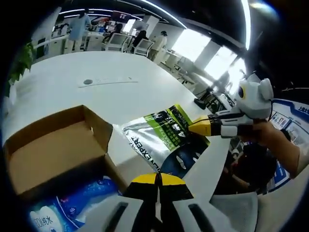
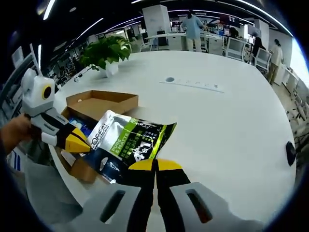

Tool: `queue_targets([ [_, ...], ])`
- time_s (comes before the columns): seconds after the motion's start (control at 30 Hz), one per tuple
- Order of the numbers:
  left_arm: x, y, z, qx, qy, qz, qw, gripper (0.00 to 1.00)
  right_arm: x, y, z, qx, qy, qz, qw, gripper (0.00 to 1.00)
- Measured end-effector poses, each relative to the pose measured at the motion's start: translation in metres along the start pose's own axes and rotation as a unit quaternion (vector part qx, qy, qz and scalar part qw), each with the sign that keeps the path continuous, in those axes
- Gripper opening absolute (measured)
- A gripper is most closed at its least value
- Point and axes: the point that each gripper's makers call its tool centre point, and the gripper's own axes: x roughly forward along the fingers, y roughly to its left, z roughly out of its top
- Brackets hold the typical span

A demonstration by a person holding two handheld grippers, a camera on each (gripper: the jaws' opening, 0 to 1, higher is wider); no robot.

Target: Operate the shoe box by opening the lid, removing the specified soft item, and placing it in the target area until the item is outside and the box remains undamaged.

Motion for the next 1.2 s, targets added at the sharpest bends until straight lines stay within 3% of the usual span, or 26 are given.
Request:
queue_targets([
  [0.33,0.015,0.010,0.006,0.012,0.016,0.021,0.9996,0.00,0.016,-0.011,0.002,0.004,0.006,-0.006,1.0000,0.00],
  [0.7,0.034,0.020,0.005,0.062,0.059,0.057,0.9947,0.00,0.033,-0.022,-0.001,0.008,0.013,-0.007,0.9999,0.00],
  [1.0,0.047,0.024,-0.001,0.135,0.108,0.074,0.9821,0.00,0.045,-0.028,-0.009,0.022,0.021,-0.001,0.9995,0.00],
  [1.2,0.056,0.026,-0.008,0.189,0.144,0.078,0.9682,0.00,0.052,-0.031,-0.016,0.031,0.026,0.002,0.9992,0.00],
])
